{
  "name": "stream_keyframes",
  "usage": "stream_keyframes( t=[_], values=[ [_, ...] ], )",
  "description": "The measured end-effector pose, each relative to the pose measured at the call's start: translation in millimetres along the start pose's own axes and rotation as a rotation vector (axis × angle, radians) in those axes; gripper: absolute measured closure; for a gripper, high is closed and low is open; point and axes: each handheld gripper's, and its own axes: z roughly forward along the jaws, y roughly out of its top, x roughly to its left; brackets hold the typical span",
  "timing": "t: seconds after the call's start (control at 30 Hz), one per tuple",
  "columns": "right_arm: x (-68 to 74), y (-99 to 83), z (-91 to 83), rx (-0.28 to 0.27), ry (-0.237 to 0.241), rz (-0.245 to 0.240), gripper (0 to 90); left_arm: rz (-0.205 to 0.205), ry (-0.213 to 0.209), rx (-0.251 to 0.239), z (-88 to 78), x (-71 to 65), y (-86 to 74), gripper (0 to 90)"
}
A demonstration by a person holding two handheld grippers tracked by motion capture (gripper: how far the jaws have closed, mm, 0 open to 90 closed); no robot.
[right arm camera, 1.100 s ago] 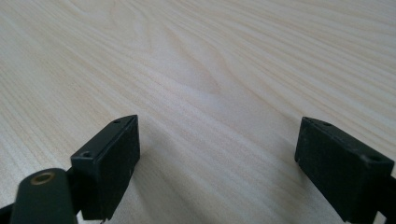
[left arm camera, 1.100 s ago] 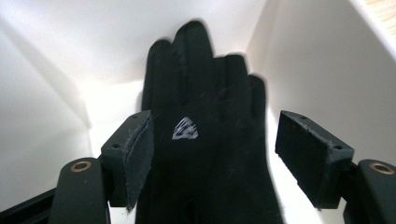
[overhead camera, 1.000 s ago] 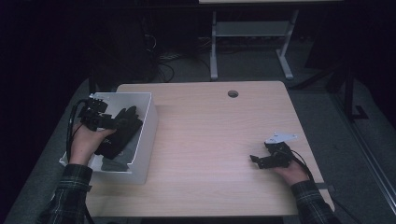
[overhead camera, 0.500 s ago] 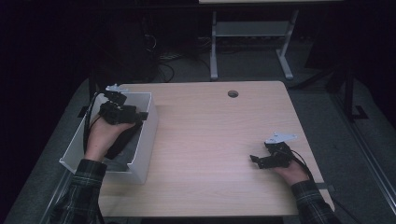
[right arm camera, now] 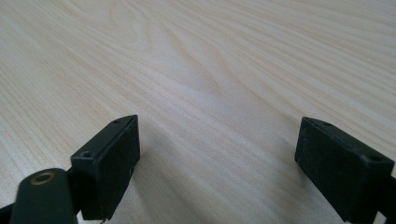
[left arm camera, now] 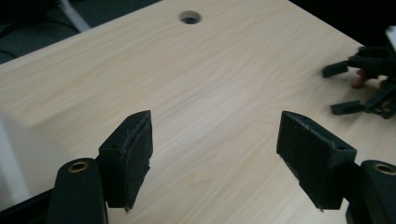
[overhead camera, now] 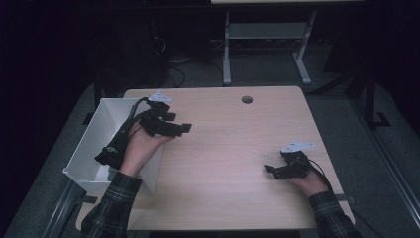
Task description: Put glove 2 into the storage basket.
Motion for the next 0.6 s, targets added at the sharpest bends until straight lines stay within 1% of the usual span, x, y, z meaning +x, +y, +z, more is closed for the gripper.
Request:
stream_keyframes(
  t=[0.1, 0.17, 0.2, 0.3, 0.37, 0.4, 0.47, 0.5, 0.53, 0.6],
  values=[
    [0.0, 0.0, 0.0, 0.000, 0.000, 0.000, 13.8, 0.014, -0.026, -0.001, 12.1, -14.6, -1.5, 26.6],
    [0.0, 0.0, 0.0, 0.000, 0.000, -0.001, 13.8, 0.015, -0.046, -0.002, 22.6, -24.1, -4.8, 26.6],
    [0.0, 0.0, 0.0, 0.000, 0.000, 0.000, 13.8, 0.024, -0.062, 0.005, 30.3, -29.8, -7.6, 26.6],
    [-0.2, 0.0, 0.1, 0.000, 0.001, -0.002, 13.8, 0.048, -0.083, 0.029, 49.1, -42.6, -16.4, 25.2],
    [-0.2, 0.0, 0.2, -0.001, 0.001, -0.003, 13.8, 0.059, -0.098, 0.047, 59.1, -48.4, -22.5, 24.6],
    [-0.1, 0.0, 0.1, 0.000, 0.001, -0.001, 13.8, 0.076, -0.101, 0.055, 65.3, -51.4, -27.5, 24.4],
    [-0.2, 0.0, 0.1, -0.001, 0.001, -0.002, 13.8, 0.086, -0.106, 0.068, 73.2, -54.6, -35.4, 24.2],
    [-0.2, 0.0, 0.1, -0.001, 0.001, -0.002, 13.8, 0.096, -0.110, 0.067, 78.8, -56.5, -41.9, 23.4],
    [-0.6, -0.1, 0.3, -0.003, 0.001, -0.006, 13.8, 0.099, -0.112, 0.076, 81.8, -57.3, -45.7, 23.0],
    [-0.2, 0.0, 0.2, 0.000, 0.002, -0.002, 13.8, 0.123, -0.107, 0.098, 90.4, -59.8, -55.6, 20.1]
  ],
)
